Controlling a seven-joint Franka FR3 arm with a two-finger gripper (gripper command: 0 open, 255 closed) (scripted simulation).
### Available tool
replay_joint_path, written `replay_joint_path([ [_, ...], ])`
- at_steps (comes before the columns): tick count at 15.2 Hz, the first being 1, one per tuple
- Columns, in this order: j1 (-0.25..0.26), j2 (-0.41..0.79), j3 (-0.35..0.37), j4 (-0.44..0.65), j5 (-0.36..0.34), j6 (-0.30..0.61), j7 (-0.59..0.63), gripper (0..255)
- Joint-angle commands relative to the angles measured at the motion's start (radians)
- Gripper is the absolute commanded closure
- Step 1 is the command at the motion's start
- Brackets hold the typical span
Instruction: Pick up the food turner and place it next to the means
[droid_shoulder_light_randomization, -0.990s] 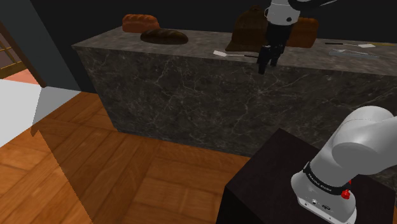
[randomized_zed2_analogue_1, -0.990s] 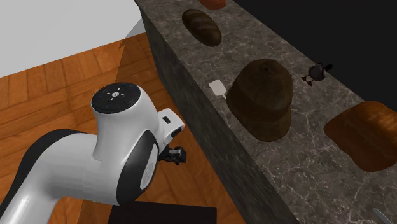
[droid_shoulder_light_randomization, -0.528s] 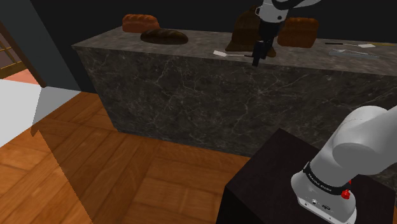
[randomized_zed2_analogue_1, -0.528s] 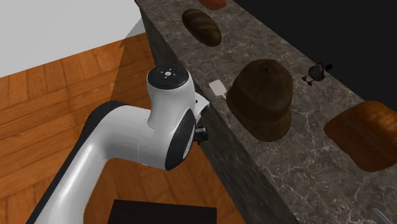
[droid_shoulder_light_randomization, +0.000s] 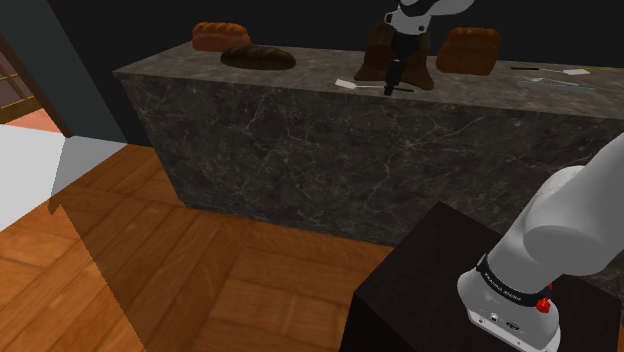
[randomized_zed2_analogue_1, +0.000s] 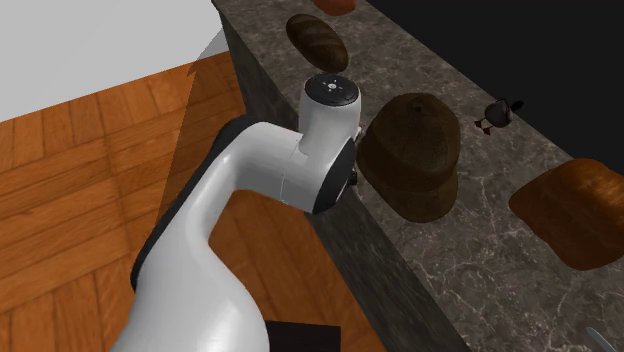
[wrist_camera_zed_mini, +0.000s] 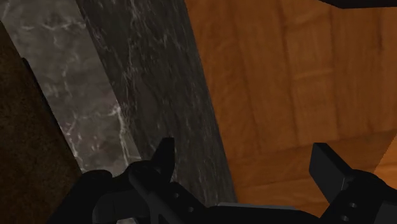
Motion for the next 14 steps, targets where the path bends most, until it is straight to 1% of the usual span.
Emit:
replay_joint_path([
  [1, 0.002, 0.081, -0.025, 0.08, 0.037, 0.003, -0.083, 0],
  [4, -0.006, 0.206, -0.05, 0.205, 0.103, -0.001, -0.197, 0],
  [7, -0.029, 0.338, -0.059, 0.35, 0.174, -0.023, -0.304, 0],
  [11, -0.083, 0.523, -0.049, 0.582, 0.265, -0.081, -0.423, 0],
  [14, -0.14, 0.678, -0.025, 0.803, 0.322, -0.151, -0.489, 0],
])
